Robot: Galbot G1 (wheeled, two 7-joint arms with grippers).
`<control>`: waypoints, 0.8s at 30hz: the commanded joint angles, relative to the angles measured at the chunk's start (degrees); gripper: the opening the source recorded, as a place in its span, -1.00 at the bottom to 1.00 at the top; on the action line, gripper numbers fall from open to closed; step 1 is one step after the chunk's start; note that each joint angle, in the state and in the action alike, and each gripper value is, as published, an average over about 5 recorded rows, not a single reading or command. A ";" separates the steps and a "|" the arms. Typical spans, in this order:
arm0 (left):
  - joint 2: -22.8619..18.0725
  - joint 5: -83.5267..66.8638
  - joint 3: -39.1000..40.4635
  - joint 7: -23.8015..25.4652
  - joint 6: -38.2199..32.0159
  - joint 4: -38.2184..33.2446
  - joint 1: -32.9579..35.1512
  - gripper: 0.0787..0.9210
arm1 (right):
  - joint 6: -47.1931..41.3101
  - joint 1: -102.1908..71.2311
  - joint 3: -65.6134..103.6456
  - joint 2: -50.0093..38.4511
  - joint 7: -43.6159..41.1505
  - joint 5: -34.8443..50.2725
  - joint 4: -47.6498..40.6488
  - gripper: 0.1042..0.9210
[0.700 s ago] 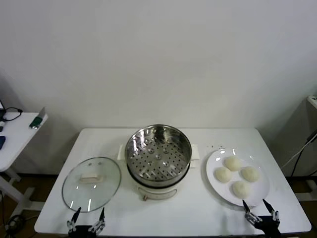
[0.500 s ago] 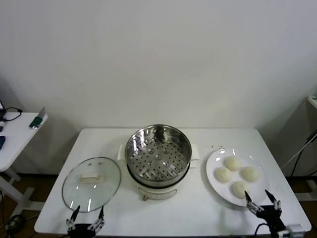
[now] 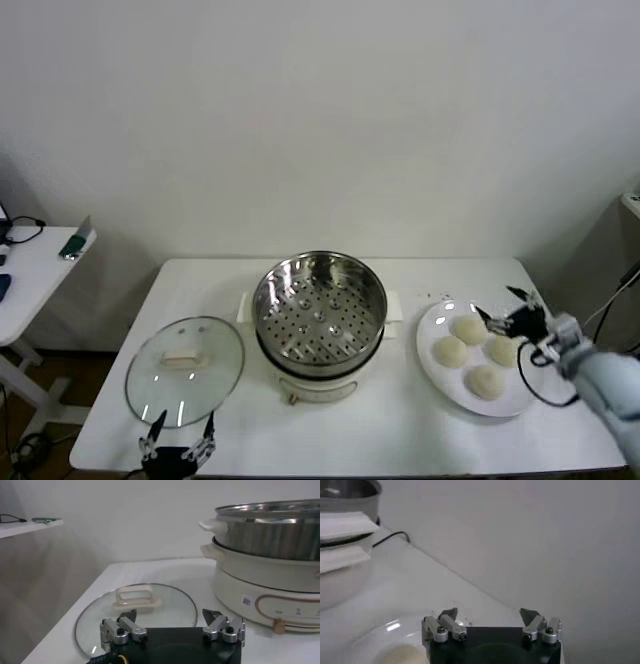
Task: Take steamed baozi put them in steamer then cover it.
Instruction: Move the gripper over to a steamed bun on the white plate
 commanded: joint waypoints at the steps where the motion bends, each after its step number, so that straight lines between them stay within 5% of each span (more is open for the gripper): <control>1: -0.08 0.11 -0.02 0.07 -0.06 0.00 0.02 0.77 | 5.03 41.44 -38.96 -10.14 -23.88 -8.94 -12.92 0.76; 5: -0.05 0.22 -0.22 0.21 -0.11 -0.19 0.22 0.77 | 15.34 61.44 -61.56 -7.18 -34.22 -10.47 -19.41 0.76; 11: -0.07 0.44 -0.22 0.26 -0.37 0.03 0.44 0.77 | 18.61 75.08 -80.45 -0.97 -40.50 -8.11 -23.29 0.76; 24: -0.39 0.68 -0.43 0.34 -0.53 0.35 -0.03 0.77 | 11.86 64.00 -77.19 7.16 -36.63 -7.21 -27.70 0.76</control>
